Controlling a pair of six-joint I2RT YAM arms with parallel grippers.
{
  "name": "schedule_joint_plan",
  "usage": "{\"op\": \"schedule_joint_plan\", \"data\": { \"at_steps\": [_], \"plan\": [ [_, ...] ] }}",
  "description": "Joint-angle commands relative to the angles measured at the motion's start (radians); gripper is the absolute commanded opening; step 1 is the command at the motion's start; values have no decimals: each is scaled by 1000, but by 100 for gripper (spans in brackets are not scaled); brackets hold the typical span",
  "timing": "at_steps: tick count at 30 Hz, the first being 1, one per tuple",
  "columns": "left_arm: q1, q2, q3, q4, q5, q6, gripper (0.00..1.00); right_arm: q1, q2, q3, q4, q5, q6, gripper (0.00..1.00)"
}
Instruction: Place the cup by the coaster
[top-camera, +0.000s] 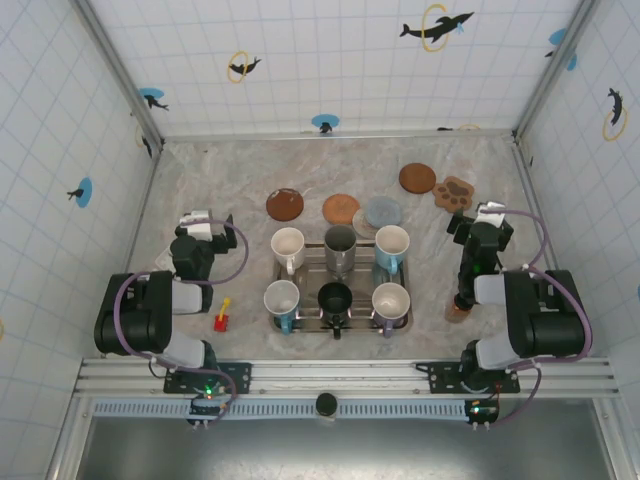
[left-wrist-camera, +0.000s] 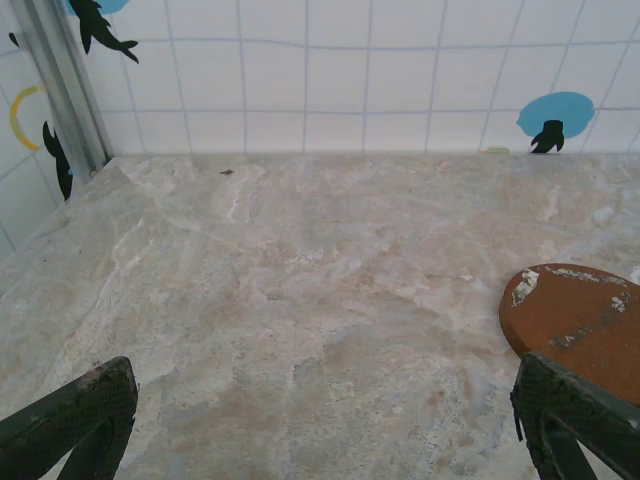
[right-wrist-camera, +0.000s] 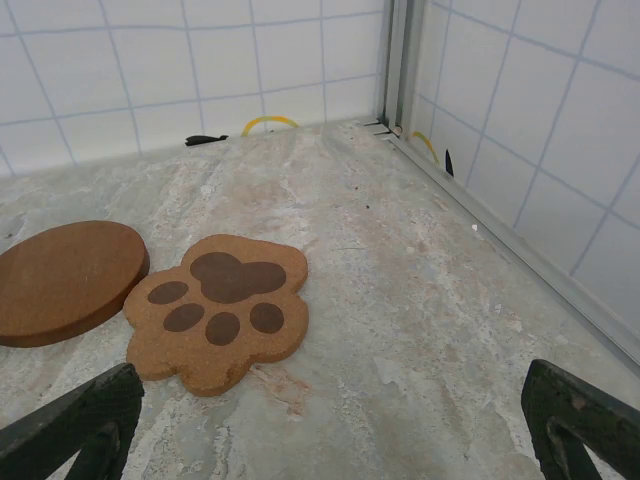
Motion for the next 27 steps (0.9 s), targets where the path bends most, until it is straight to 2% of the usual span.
{"op": "schedule_joint_plan", "data": {
  "at_steps": [1, 27],
  "plan": [
    [0, 10, 9, 31, 2, 18, 98, 1, 4, -15, 63, 4, 7, 100],
    [-1, 9, 10, 29, 0, 19, 97, -3, 2, -13, 59, -4, 7, 100]
  ]
}}
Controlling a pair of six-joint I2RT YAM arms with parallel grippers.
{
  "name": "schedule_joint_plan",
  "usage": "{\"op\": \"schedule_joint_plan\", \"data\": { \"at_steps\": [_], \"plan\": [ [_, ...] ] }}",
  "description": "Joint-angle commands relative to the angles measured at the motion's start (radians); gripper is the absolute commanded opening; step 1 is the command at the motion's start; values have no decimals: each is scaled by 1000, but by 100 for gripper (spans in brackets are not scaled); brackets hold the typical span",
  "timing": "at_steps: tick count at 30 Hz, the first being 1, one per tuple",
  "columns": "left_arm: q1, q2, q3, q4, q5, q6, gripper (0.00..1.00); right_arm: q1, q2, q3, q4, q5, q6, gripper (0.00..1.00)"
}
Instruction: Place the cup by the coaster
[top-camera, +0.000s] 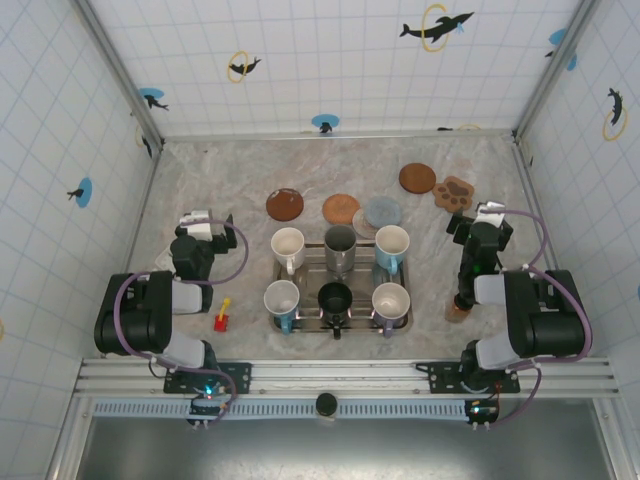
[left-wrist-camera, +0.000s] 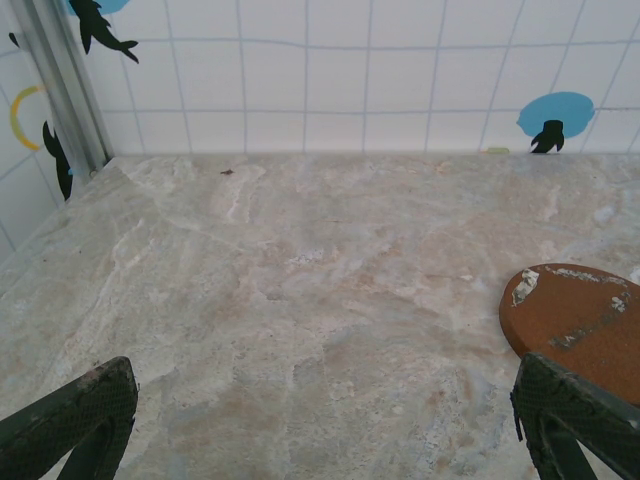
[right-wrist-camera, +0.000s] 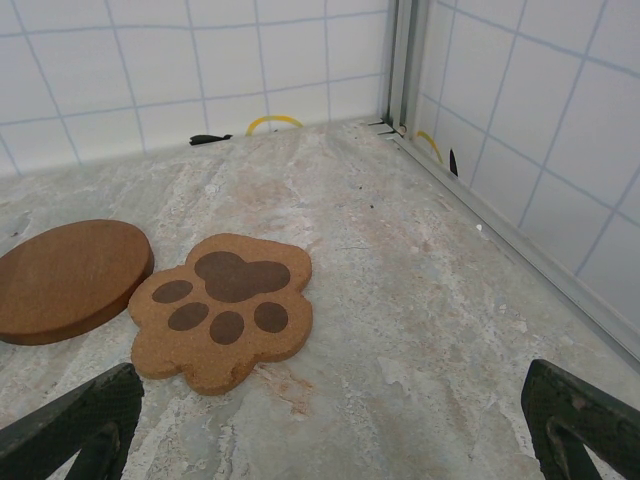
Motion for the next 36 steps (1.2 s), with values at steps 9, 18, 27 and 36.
{"op": "schedule_joint_plan", "data": {
  "at_steps": [9, 18, 27, 36],
  "plan": [
    [-1, -35, 78, -89, -25, 4, 85, -3, -116, 143, -309, 72, 32, 98],
    [-16, -20, 764, -1077, 139, -287, 76, 35, -214, 481, -851, -91, 103, 100],
    [-303, 132, 1115, -1361, -80, -236, 76, 209, -125, 703, -1089, -145, 130, 100],
    [-424, 411, 1372, -1558, -111, -283, 75, 241, -130, 698, -1042, -302, 257, 100]
  ]
}}
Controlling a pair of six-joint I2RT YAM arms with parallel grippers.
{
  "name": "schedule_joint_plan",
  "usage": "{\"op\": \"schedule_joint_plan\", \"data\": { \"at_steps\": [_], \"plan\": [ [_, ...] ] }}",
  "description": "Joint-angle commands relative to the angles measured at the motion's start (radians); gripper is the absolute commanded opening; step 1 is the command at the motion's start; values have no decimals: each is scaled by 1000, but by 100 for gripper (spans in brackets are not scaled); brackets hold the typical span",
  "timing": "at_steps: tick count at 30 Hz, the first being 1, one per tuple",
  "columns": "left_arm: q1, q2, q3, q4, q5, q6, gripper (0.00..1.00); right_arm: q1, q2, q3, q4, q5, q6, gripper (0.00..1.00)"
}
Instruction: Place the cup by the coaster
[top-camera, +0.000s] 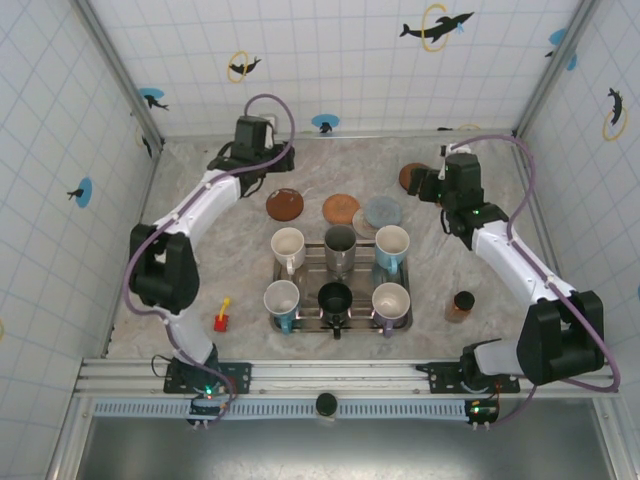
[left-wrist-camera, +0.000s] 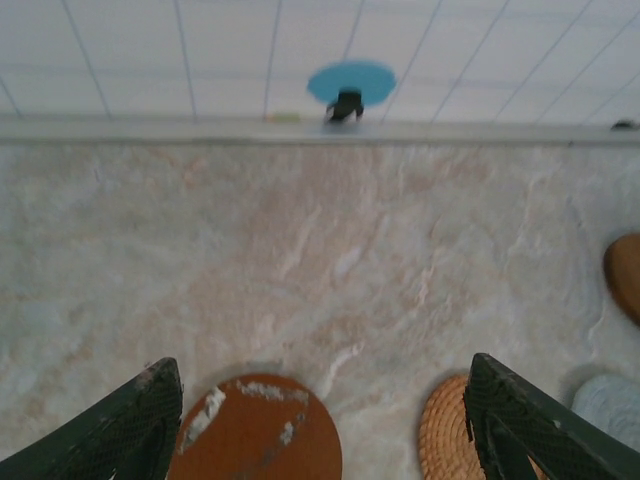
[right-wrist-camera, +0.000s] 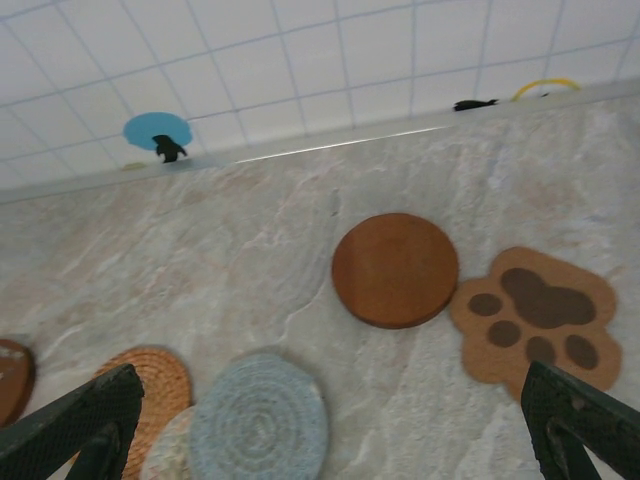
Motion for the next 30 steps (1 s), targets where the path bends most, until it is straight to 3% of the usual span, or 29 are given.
{"op": "schedule_joint_plan", "data": {
  "at_steps": [1, 6, 10, 18, 30],
  "plan": [
    [-37, 102, 108, -152, -30, -15, 74, 15, -4, 19, -7, -47, 56, 100],
    [-63, 274, 274, -329, -72, -15, 72, 17, -1, -17, 22, -47, 67, 100],
    [-74, 340, 314, -397, -105, -19, 70, 15, 2, -34, 38, -42, 73, 100],
    [-81, 369, 264, -396, -62, -35, 70, 13, 50, -13, 31, -72, 83, 100],
    [-90, 423, 273, -423, -100, -49, 70, 12, 80, -1, 22, -81, 111, 100]
  ]
}}
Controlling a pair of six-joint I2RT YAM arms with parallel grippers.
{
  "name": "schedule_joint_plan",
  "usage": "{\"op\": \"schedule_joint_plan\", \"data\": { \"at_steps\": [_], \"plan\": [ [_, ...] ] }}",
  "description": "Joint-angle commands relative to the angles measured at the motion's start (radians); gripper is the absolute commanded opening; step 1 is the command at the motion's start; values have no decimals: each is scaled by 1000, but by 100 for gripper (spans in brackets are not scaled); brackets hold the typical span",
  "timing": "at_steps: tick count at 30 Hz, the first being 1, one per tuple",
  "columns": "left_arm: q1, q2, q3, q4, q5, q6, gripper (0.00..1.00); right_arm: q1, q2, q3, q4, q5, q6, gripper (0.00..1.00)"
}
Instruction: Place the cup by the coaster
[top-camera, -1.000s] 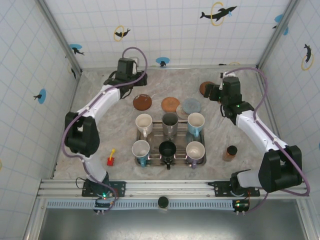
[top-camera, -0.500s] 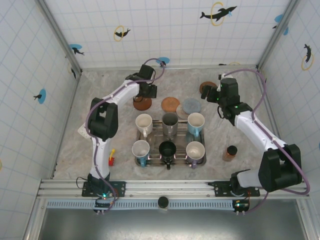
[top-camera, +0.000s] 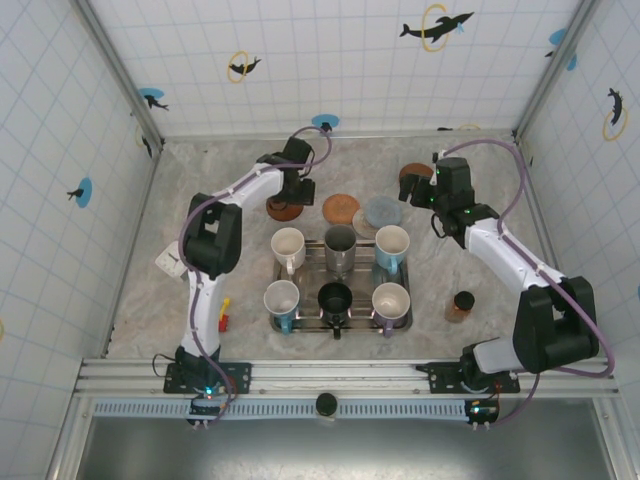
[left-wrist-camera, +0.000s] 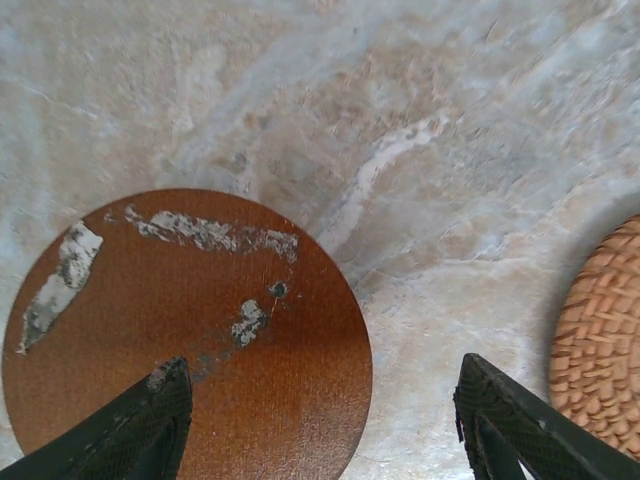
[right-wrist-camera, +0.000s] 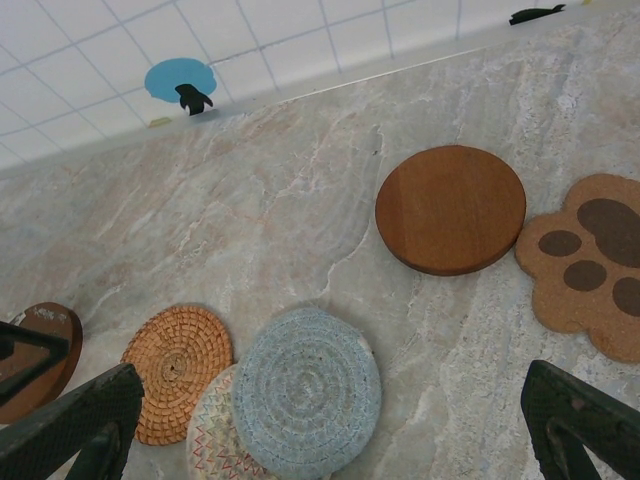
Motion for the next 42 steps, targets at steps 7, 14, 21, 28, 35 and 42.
{"op": "schedule_joint_plan", "data": {
  "at_steps": [7, 14, 21, 28, 35, 42],
  "plan": [
    [-2, 49, 6, -61, -61, -33, 65, -1, 31, 18, 13, -39, 36, 100],
    [-3, 78, 11, -80, -82, -39, 63, 0, 32, 11, 13, -37, 38, 100],
    [-3, 130, 35, -124, -123, -46, 61, -1, 39, 14, 12, -40, 41, 100],
    [-3, 146, 40, -147, -160, -50, 61, -2, 40, 12, 7, -40, 41, 100],
    [0, 152, 37, -181, -215, -48, 59, -1, 38, 12, 4, -46, 41, 100],
    [23, 143, 19, -182, -242, -39, 58, -1, 34, 12, 0, -48, 43, 100]
  ]
}}
